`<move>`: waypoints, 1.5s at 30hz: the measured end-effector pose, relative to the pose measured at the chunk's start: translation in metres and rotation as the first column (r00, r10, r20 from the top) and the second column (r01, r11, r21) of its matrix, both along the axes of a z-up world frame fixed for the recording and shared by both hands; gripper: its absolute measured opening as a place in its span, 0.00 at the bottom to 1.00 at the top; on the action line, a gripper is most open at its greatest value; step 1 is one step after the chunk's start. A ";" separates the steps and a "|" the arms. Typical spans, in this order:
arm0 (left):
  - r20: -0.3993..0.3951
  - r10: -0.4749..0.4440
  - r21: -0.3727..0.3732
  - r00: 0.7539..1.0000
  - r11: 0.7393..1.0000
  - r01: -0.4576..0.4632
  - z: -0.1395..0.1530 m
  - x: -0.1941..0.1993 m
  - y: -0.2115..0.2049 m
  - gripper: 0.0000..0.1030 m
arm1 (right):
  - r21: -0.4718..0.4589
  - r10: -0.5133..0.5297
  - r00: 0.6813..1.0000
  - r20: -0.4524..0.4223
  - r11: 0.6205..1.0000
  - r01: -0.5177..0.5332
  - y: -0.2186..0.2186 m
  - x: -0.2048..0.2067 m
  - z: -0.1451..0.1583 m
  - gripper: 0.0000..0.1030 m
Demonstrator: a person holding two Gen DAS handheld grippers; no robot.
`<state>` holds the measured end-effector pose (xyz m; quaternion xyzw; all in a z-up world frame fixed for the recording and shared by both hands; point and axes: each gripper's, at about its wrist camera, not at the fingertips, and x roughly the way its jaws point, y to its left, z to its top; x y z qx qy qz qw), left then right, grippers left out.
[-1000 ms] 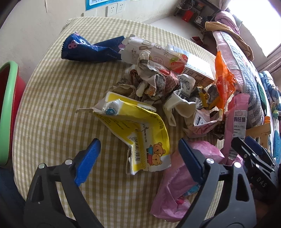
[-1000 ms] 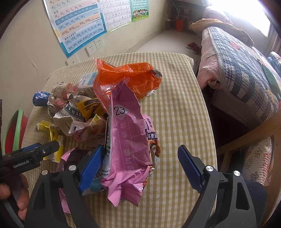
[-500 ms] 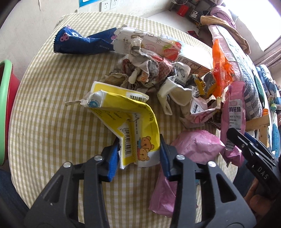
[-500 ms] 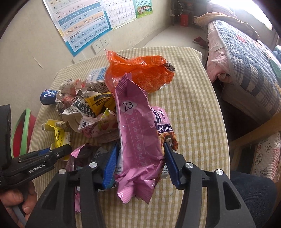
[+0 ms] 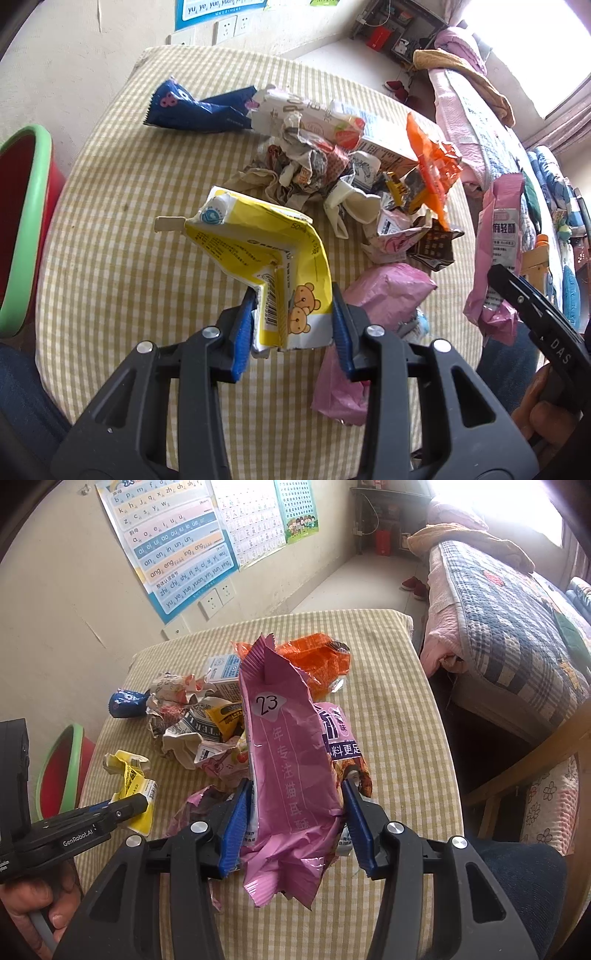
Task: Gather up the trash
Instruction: 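Carry both held packages over the green-rimmed red bucket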
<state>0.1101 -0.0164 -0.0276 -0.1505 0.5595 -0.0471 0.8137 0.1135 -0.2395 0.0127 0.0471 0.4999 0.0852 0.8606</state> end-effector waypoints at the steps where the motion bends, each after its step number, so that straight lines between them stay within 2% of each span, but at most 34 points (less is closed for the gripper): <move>1: 0.006 0.003 -0.005 1.000 1.000 -0.003 0.004 -0.003 0.004 0.35 | 0.001 0.003 1.000 0.007 1.000 -0.003 0.002 -0.002 0.003 0.47; 7: 0.041 0.026 -0.033 0.999 0.999 -0.025 0.027 -0.025 0.023 0.35 | 0.012 0.032 0.999 0.043 0.999 -0.033 0.023 -0.013 0.019 0.47; 16: 0.129 0.055 -0.020 0.990 0.998 -0.053 0.065 -0.047 0.056 0.35 | -0.004 0.136 0.986 0.101 0.991 -0.137 0.073 -0.023 0.039 0.47; 22: 0.164 0.074 -0.008 0.984 0.997 -0.074 0.080 -0.056 0.082 0.35 | -0.008 0.215 0.967 0.137 0.976 -0.216 0.112 -0.024 0.053 0.47; 34: 0.172 0.190 -0.004 0.967 0.981 -0.193 0.089 -0.074 0.153 0.35 | -0.004 0.387 0.905 0.177 0.920 -0.392 0.209 -0.023 0.070 0.47; 45: 0.173 0.349 -0.016 0.921 0.936 -0.351 0.092 -0.101 0.229 0.35 | 0.010 0.521 0.834 0.181 0.847 -0.531 0.291 -0.021 0.071 0.47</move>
